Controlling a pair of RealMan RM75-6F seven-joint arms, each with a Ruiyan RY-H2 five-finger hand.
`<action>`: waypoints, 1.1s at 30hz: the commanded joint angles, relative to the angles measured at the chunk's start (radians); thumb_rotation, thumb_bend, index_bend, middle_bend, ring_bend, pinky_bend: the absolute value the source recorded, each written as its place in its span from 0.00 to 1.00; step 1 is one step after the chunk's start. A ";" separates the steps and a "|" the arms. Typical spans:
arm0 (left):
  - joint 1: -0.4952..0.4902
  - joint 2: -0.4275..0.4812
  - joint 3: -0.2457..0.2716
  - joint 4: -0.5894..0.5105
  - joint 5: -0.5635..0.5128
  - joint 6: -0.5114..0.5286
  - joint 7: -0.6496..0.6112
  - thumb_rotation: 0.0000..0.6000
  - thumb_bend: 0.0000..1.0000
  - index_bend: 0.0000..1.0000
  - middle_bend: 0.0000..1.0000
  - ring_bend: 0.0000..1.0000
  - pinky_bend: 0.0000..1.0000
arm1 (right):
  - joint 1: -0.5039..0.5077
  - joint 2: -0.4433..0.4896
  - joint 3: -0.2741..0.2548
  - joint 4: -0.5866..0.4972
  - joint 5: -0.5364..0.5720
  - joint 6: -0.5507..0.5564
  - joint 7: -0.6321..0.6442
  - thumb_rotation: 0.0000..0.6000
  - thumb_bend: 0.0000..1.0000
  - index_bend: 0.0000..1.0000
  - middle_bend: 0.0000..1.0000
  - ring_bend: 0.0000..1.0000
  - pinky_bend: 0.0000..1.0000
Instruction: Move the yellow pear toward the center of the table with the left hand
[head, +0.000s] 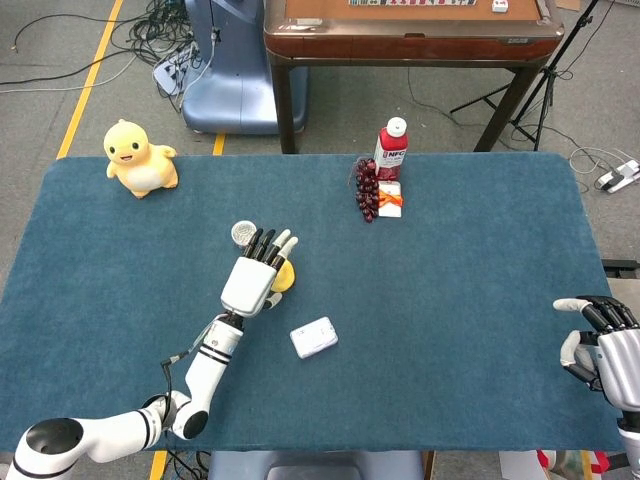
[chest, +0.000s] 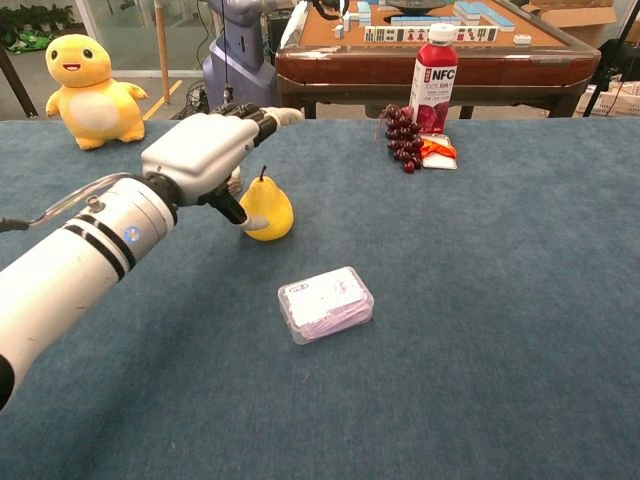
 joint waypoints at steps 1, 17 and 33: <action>0.042 0.050 0.037 -0.100 0.025 0.049 0.074 1.00 0.00 0.00 0.00 0.00 0.00 | 0.000 0.000 0.000 0.000 0.000 0.000 0.000 1.00 0.23 0.57 0.37 0.25 0.26; 0.258 0.546 0.221 -0.716 -0.035 0.137 0.432 1.00 0.00 0.00 0.00 0.00 0.00 | 0.002 -0.006 0.010 0.001 0.028 -0.015 -0.018 1.00 0.24 0.57 0.37 0.25 0.26; 0.568 0.745 0.384 -0.766 0.151 0.435 0.263 1.00 0.00 0.00 0.00 0.00 0.02 | 0.008 -0.012 0.022 -0.005 0.074 -0.053 -0.055 1.00 0.23 0.57 0.37 0.25 0.26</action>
